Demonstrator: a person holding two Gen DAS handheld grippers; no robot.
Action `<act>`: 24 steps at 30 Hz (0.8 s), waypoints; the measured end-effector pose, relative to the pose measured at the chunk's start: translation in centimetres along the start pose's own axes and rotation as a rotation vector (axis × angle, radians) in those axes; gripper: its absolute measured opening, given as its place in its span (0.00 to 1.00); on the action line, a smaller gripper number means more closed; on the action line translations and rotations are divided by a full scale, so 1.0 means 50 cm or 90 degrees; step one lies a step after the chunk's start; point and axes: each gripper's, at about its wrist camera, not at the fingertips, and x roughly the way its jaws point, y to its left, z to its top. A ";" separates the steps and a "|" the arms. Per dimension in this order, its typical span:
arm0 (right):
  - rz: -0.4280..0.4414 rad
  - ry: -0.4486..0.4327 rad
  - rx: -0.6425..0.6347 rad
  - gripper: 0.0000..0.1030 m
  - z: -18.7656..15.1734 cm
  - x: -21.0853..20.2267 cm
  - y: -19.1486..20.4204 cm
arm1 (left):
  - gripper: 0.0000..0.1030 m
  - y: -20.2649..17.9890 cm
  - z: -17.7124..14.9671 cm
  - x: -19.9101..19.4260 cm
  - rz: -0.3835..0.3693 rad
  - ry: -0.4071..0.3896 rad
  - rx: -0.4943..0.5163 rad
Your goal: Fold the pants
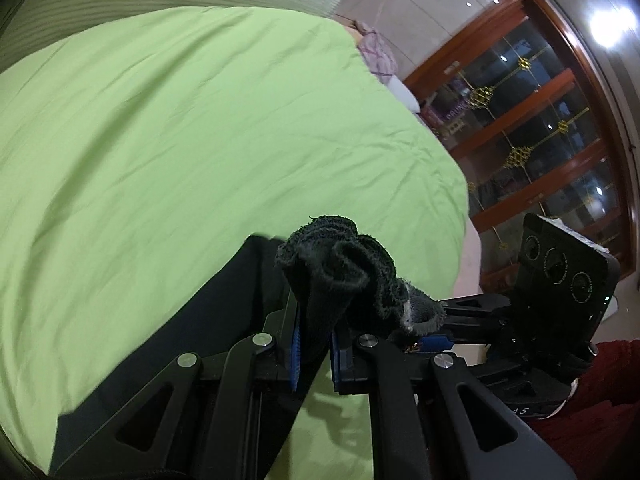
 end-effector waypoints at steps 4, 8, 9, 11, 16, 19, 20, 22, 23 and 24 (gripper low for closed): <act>0.003 0.028 -0.026 0.12 -0.008 0.039 0.019 | 0.10 0.033 -0.032 -0.001 0.019 -0.007 -0.031; -0.001 0.053 -0.049 0.12 -0.008 0.078 0.032 | 0.10 0.062 -0.059 -0.002 0.051 -0.004 -0.044; -0.004 0.058 -0.053 0.12 -0.006 0.085 0.035 | 0.10 0.072 -0.064 -0.001 0.054 -0.003 -0.051; -0.005 0.067 -0.061 0.12 -0.010 0.094 0.035 | 0.10 0.085 -0.070 -0.002 0.066 -0.002 -0.061; 0.002 0.094 -0.063 0.13 -0.012 0.122 0.031 | 0.10 0.105 -0.091 -0.010 0.096 -0.004 -0.083; 0.004 0.121 -0.064 0.16 -0.015 0.147 0.029 | 0.10 0.122 -0.105 -0.016 0.112 -0.007 -0.112; 0.003 0.131 -0.066 0.17 -0.013 0.157 0.029 | 0.10 0.132 -0.114 -0.019 0.115 -0.007 -0.129; -0.002 0.148 -0.068 0.19 -0.016 0.173 0.032 | 0.10 0.148 -0.129 -0.026 0.119 -0.011 -0.152; 0.003 0.158 -0.067 0.26 -0.017 0.181 0.032 | 0.10 0.155 -0.141 -0.034 0.120 -0.017 -0.165; 0.013 0.168 -0.067 0.36 -0.017 0.188 0.034 | 0.10 0.162 -0.152 -0.041 0.122 -0.023 -0.178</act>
